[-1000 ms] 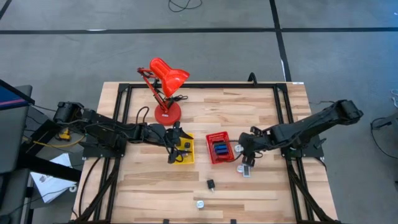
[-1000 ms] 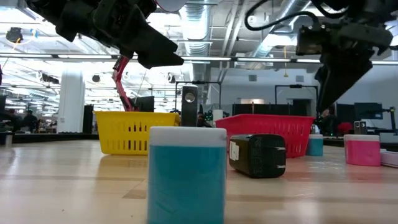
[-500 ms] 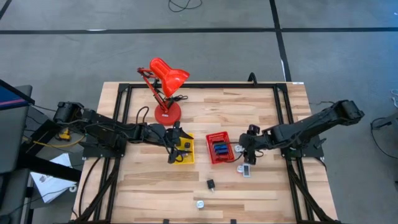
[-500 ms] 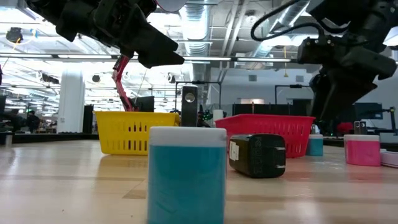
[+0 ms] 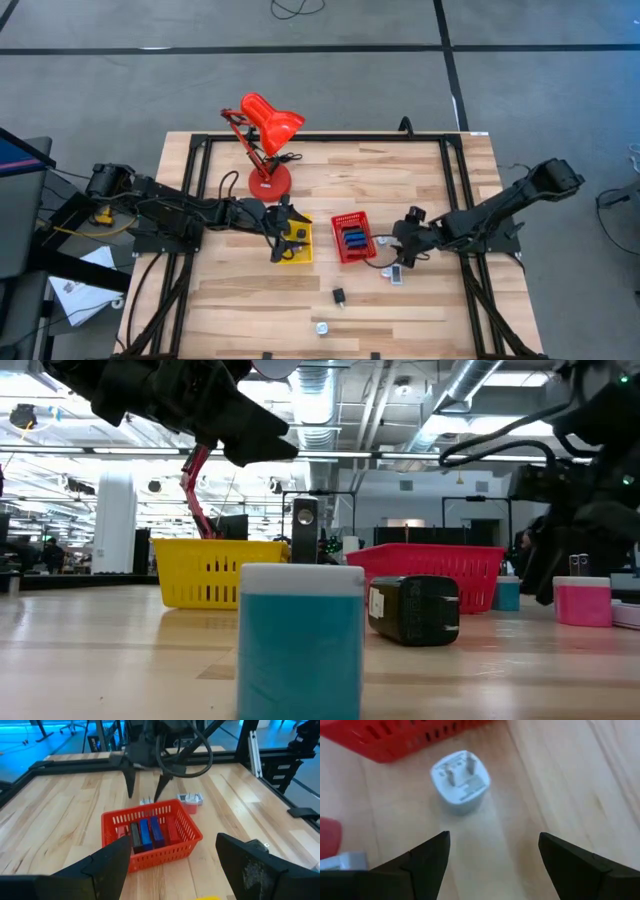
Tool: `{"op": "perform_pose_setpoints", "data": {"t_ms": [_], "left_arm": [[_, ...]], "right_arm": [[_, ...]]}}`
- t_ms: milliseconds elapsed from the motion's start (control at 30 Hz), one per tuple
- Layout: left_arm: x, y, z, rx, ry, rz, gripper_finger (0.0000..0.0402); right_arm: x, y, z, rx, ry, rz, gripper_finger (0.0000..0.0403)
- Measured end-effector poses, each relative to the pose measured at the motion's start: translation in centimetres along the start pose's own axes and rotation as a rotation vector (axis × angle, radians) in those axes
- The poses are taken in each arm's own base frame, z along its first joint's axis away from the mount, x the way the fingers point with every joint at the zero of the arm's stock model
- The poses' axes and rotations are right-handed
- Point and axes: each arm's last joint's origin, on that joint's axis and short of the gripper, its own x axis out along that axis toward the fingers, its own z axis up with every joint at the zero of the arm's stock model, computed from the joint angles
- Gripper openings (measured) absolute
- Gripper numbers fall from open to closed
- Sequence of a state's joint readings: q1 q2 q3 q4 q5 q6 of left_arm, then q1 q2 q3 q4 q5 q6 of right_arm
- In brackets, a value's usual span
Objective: Pick & Place Office items
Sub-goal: Put the top light blue charger adapter into the yellow bin
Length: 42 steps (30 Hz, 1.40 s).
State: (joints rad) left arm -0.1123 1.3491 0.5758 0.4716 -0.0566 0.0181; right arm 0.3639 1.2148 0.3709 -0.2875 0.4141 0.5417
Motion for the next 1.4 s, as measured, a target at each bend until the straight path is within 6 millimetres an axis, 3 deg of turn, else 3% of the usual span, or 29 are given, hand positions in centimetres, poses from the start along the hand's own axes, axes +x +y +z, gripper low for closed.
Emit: {"op": "perform_pose_setpoints", "data": {"t_ms": [267,500,733,1400], "left_arm": [[0.0,0.0,0.7,-0.004,-0.073,0.001,0.0287],[-0.1,0.0,1.0,-0.006,-0.106,0.003,0.0287],[-0.1,0.0,1.2,-0.007,-0.126,0.007,0.0287],[-0.1,0.0,1.3,-0.008,-0.139,0.006,0.0287]], "right_arm": [[1.4,-0.5,-2.1,0.03,-0.133,0.076,0.0296],[2.0,-1.6,-4.3,0.068,-0.374,0.169,0.0295],[1.8,-1.5,-3.8,-0.04,-0.421,0.13,0.0295],[1.9,-1.0,-2.3,-0.044,-0.425,0.206,0.0295]]}}
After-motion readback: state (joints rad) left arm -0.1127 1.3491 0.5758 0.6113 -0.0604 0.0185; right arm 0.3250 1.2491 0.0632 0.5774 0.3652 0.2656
